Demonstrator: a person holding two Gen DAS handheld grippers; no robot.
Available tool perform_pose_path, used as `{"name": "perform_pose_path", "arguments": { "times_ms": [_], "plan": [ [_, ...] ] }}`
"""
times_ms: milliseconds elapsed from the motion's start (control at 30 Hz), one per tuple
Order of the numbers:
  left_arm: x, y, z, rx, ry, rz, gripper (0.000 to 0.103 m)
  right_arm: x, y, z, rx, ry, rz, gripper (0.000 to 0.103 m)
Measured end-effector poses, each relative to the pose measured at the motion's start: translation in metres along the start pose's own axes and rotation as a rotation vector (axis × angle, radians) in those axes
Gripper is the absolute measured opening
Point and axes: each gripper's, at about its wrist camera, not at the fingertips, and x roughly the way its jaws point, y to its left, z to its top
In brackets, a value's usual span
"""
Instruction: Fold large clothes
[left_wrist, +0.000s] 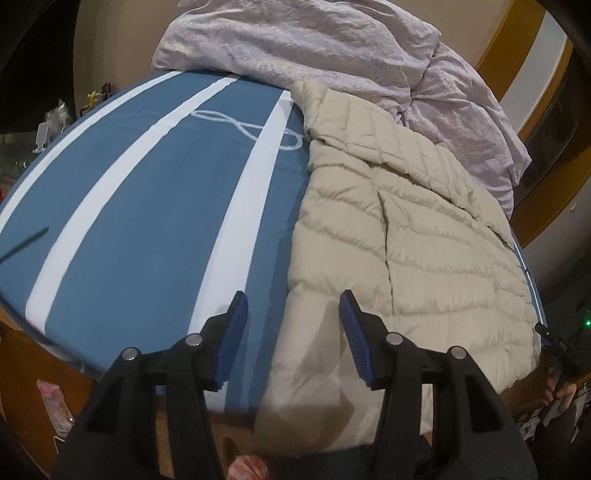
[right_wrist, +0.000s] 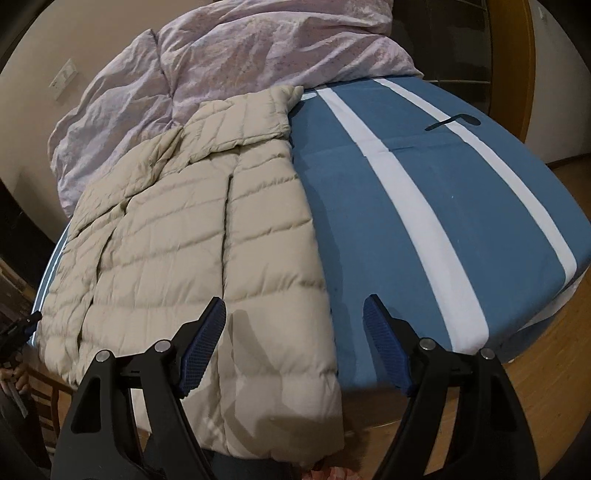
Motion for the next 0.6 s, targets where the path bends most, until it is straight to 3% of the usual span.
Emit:
{"name": "perform_pose_path", "arguments": {
  "times_ms": [600],
  "plan": [
    [-0.018,-0.008,-0.051,-0.016,-0.036,-0.103,0.043,-0.01,0.017,-0.041,-0.094,-0.078,0.042,0.049]
  ]
}}
